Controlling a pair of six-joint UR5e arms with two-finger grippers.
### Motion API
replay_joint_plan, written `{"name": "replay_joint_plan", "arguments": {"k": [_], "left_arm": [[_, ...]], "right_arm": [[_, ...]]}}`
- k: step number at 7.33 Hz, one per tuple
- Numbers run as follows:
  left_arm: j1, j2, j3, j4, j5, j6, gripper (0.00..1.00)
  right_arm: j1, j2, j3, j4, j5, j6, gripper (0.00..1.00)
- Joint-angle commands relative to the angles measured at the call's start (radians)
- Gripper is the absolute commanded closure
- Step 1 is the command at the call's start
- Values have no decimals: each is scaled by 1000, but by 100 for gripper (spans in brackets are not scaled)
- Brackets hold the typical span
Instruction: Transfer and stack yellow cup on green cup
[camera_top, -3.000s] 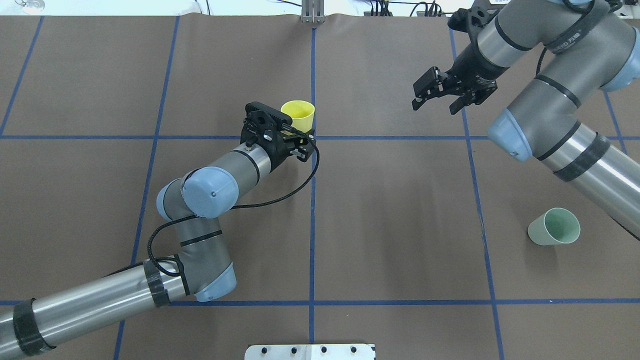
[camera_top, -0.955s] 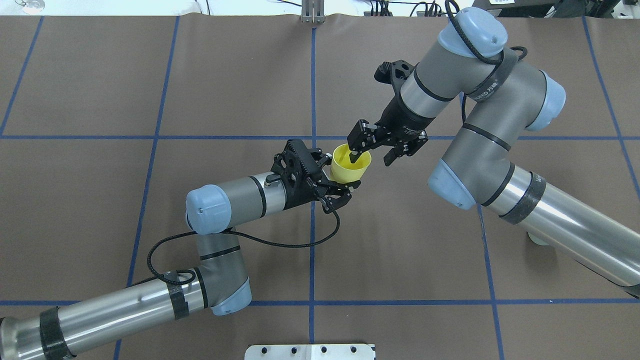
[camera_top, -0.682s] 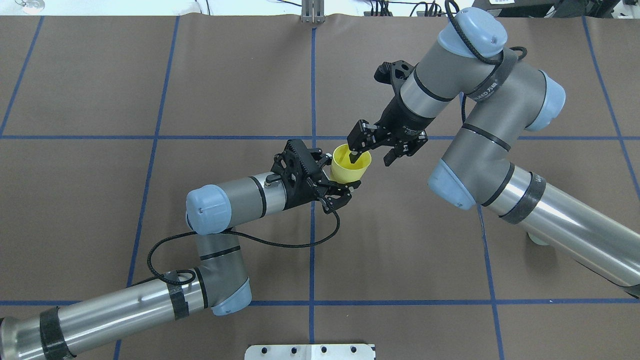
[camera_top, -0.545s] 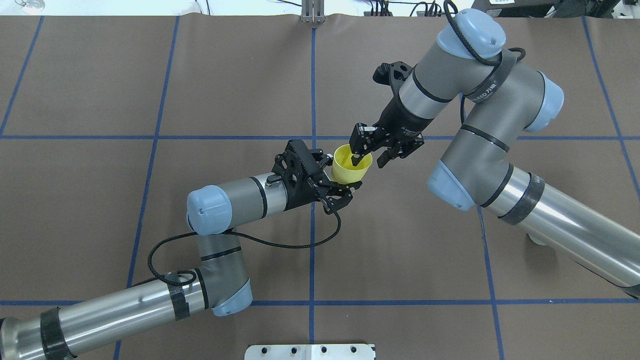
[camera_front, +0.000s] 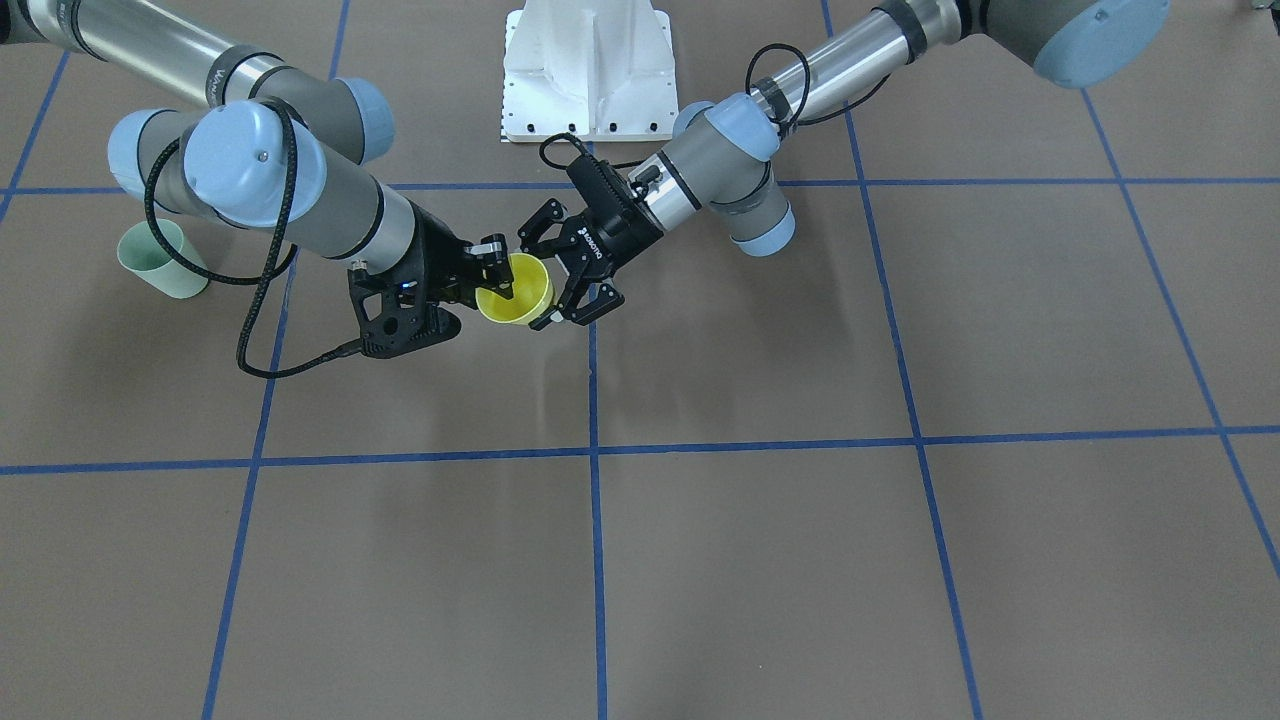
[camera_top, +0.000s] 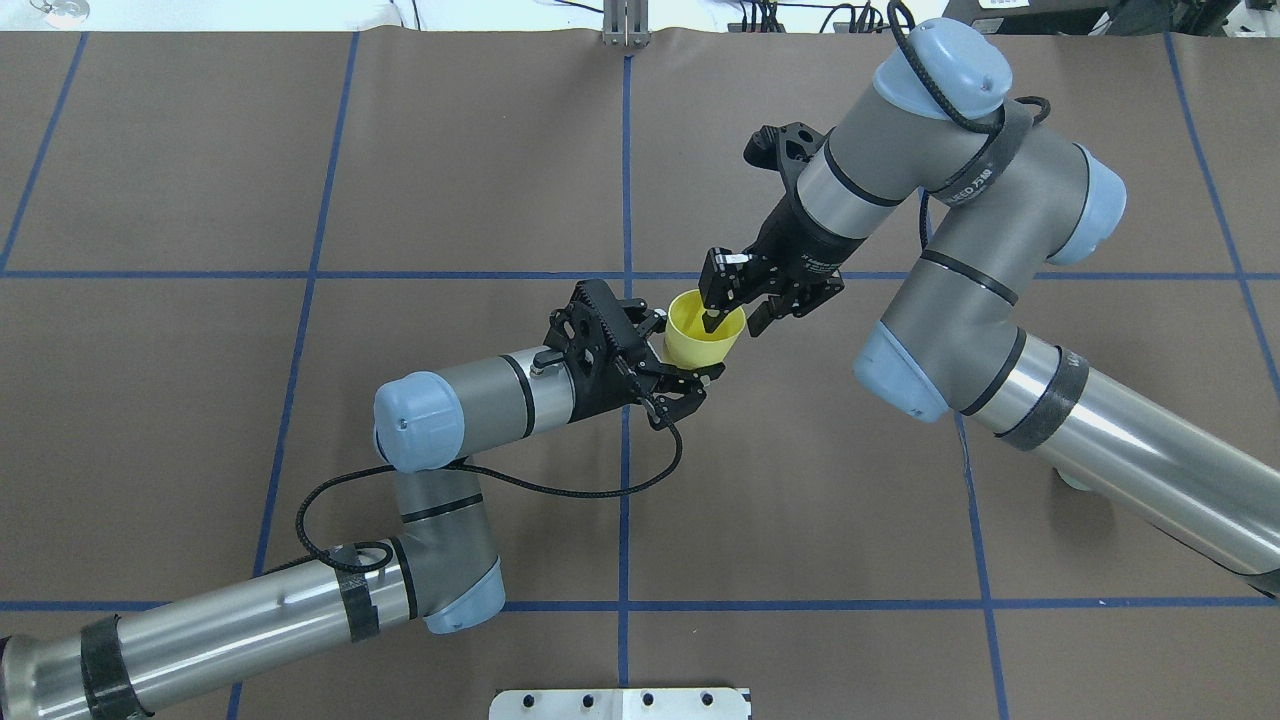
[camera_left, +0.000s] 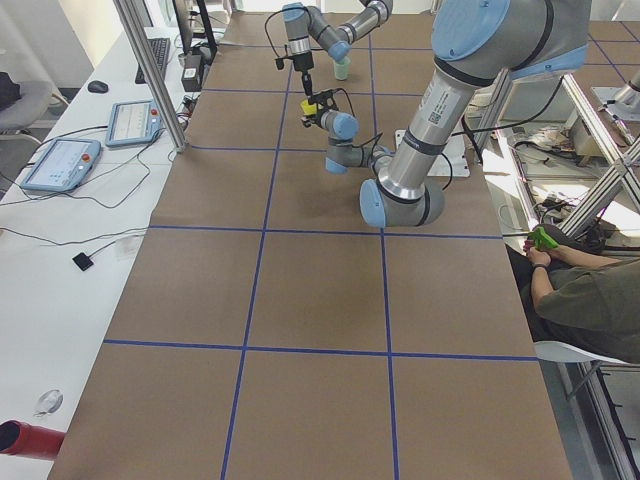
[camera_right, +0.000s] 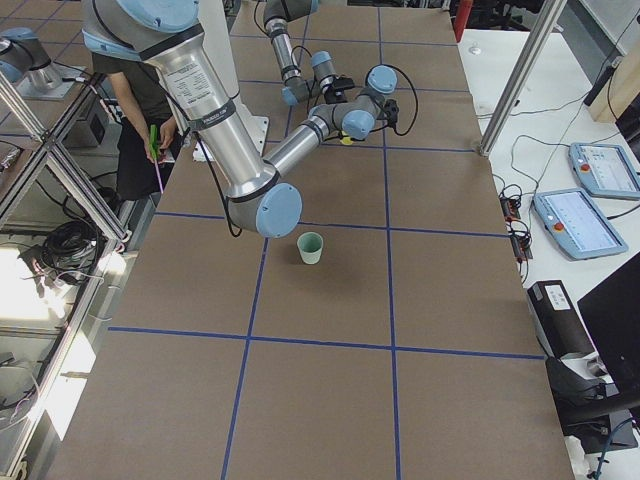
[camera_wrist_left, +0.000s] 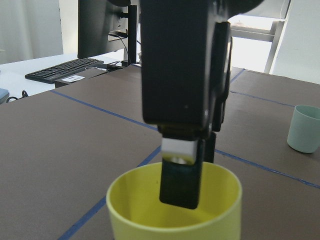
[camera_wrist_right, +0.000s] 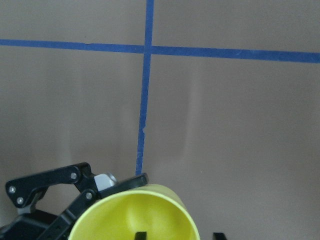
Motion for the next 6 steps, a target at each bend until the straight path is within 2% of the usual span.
{"name": "replay_joint_plan", "arguments": {"k": [1,2,3,4,5,6], "left_arm": [[1,0,0,0,0,0,38],[4,0,-2,0,0,0,31],[6,-3,-3,0,0,-2,20],[10,-1,-9,0,0,-3,6],[13,0,-21,0,0,-3,0],[13,9,-26,-2,0,-3,0]], "right_arm": [[0,-1,0,3,2,9,70],[0,-1,0,3,2,9,79],[0,-1,0,3,2,9,95],[1,-1,1,3,2,10,100],[3,-5,3,3,5,10,100],[8,-11,7,3,28,13,100]]}}
